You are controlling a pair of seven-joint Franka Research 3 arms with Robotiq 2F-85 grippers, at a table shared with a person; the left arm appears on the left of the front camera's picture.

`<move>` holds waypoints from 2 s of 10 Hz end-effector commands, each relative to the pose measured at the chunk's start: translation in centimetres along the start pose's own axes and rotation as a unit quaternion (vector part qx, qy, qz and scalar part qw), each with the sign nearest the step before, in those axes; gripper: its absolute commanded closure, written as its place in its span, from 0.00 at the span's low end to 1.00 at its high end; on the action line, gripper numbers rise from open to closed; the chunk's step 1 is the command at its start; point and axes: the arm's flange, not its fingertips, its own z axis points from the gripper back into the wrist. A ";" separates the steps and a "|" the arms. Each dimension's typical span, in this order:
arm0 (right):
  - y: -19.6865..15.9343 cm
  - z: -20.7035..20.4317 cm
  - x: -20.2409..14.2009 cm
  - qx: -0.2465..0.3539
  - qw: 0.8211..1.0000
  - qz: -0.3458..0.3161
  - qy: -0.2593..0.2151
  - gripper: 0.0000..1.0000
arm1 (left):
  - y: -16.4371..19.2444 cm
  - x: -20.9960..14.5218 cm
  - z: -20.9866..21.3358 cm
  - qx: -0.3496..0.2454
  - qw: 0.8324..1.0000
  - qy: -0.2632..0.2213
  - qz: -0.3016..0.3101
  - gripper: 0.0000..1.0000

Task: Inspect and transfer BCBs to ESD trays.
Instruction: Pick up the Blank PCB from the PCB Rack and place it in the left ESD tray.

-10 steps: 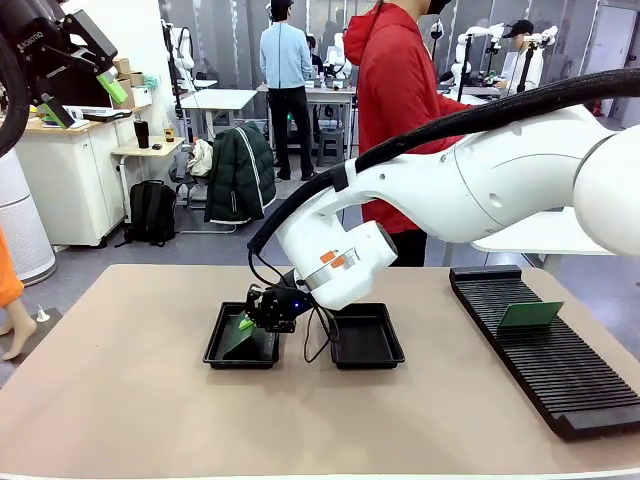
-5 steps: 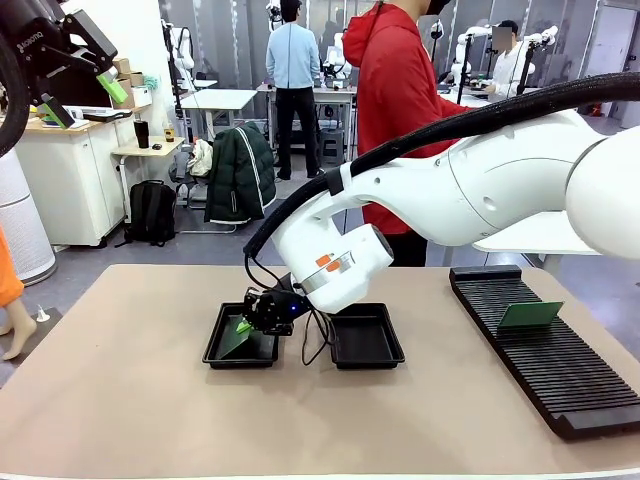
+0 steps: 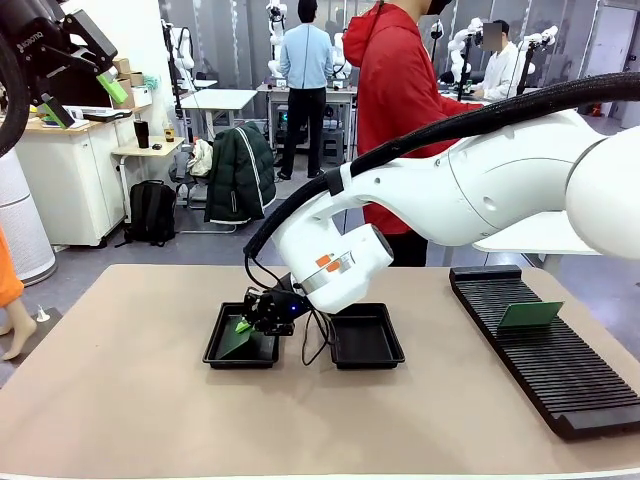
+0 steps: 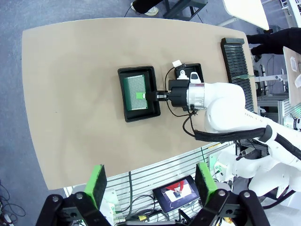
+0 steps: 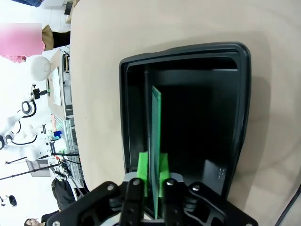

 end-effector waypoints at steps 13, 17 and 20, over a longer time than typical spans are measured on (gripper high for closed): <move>11.9 3.3 0.4 -0.250 0.957 0.146 0.009 0.00 | 0.1 -0.1 0.0 0.000 1.000 -0.001 0.000 0.00; 13.4 5.6 0.0 -0.311 0.938 0.149 0.034 0.00 | 0.1 -0.1 0.0 0.000 1.000 -0.001 0.000 0.00; 13.1 6.3 0.2 -0.317 0.939 0.131 0.040 0.00 | 0.1 -0.1 0.0 0.000 1.000 -0.001 0.000 0.00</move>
